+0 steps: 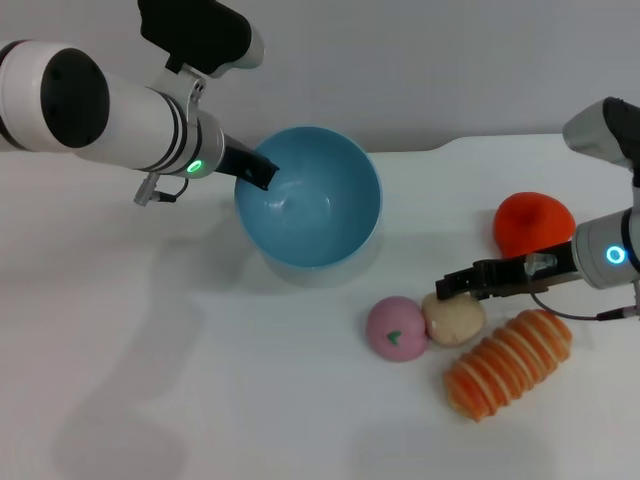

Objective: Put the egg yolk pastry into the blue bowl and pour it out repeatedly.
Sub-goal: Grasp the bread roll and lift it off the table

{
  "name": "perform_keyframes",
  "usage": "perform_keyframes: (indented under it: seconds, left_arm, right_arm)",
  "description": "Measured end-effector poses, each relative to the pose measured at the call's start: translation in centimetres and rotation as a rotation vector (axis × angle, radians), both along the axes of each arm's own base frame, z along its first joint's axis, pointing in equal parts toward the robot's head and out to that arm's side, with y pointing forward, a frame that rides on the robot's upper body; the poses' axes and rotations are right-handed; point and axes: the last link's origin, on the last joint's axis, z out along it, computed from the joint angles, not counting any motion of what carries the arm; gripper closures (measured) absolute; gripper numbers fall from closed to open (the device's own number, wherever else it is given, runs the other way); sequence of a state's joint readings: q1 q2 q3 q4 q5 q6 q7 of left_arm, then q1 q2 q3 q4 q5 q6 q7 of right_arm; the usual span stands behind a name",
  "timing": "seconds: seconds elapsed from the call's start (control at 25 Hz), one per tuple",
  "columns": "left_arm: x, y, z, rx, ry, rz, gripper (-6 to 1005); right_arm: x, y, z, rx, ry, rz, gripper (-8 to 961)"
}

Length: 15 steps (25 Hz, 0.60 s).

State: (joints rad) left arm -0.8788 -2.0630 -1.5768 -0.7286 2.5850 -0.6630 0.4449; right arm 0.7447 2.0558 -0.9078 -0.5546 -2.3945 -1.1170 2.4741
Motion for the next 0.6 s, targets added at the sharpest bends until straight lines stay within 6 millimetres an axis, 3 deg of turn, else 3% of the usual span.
perform_keyframes:
  seconds: [0.6]
  left_arm:
    - [0.07,0.07,0.03,0.004,-0.002,-0.004,999]
  right_arm:
    - [-0.27,-0.67,-0.50,-0.014,0.063,-0.018,406]
